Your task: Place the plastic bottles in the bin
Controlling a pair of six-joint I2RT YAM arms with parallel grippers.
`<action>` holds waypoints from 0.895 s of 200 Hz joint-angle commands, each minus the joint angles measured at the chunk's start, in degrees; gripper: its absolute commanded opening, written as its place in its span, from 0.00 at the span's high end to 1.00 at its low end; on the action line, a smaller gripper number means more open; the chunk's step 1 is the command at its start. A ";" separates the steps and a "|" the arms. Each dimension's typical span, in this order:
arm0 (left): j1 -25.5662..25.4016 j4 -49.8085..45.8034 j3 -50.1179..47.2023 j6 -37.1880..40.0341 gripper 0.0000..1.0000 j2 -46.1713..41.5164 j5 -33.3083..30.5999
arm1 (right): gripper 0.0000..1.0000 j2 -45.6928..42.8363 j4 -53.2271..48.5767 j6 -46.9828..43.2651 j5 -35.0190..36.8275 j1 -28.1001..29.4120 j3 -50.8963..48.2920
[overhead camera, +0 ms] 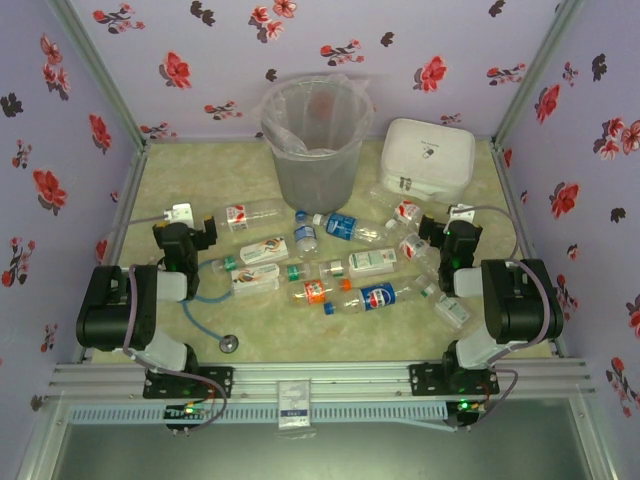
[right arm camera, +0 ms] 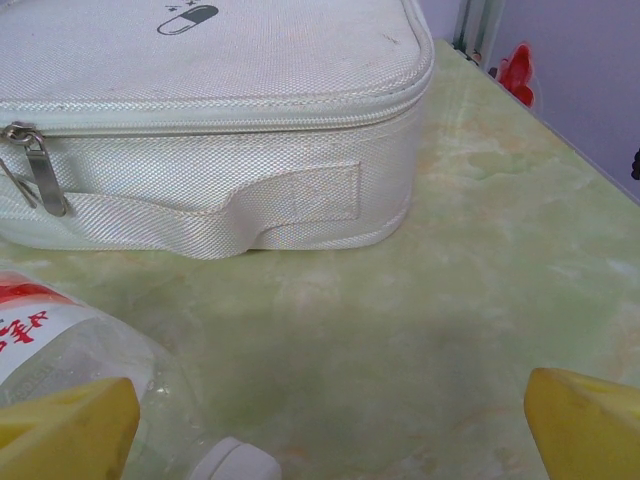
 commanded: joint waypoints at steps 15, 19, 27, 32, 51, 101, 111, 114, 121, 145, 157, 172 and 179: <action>0.37 0.72 0.17 -0.19 0.00 0.51 0.33 | 0.01 0.14 -0.71 0.52 -0.51 -0.33 0.82; 0.37 0.72 0.17 -0.19 0.00 0.54 0.33 | 0.01 0.11 -0.73 0.52 -0.48 -0.33 0.83; 0.42 0.72 0.17 -0.19 0.00 0.52 0.33 | 0.01 0.12 -0.71 0.54 -0.50 -0.33 0.93; 0.38 0.72 0.17 -0.15 0.00 0.52 0.36 | 0.01 0.18 -0.71 0.52 -0.49 -0.33 0.95; 0.37 0.64 0.17 -0.25 0.00 0.50 0.45 | 0.01 0.14 -0.71 0.52 -0.50 -0.33 0.79; 0.37 -6.24 2.74 0.26 0.00 -3.09 2.08 | 0.01 -1.68 -5.11 -0.15 -4.05 -0.73 2.59; -0.34 -14.66 5.69 0.60 0.00 -7.27 0.58 | 0.01 -5.46 -13.48 -0.80 -5.38 -0.75 5.42; -0.54 -16.92 6.51 0.66 0.00 -8.49 0.02 | 0.01 -6.69 -16.25 -0.80 -5.38 -0.69 6.38; -0.97 -21.33 8.11 -0.07 0.00 -11.46 -1.44 | 0.01 -9.66 -21.63 -0.87 -5.67 -0.69 8.50; -1.19 -38.67 14.73 -6.93 0.00 -20.32 0.02 | 0.01 -16.57 -43.50 -2.94 -9.32 -0.68 17.76; -1.44 -49.01 18.48 -9.06 0.00 -22.57 3.28 | 0.01 -16.79 -54.25 -5.90 -11.78 -0.43 23.53; -2.49 -60.36 22.48 -10.70 0.00 -24.06 7.50 | 0.01 -14.62 -66.54 -10.70 -14.63 -0.25 30.15; -3.32 -64.70 23.91 -10.87 0.00 -24.57 8.75 | 0.04 -12.97 -71.67 -13.49 -15.35 -0.16 33.39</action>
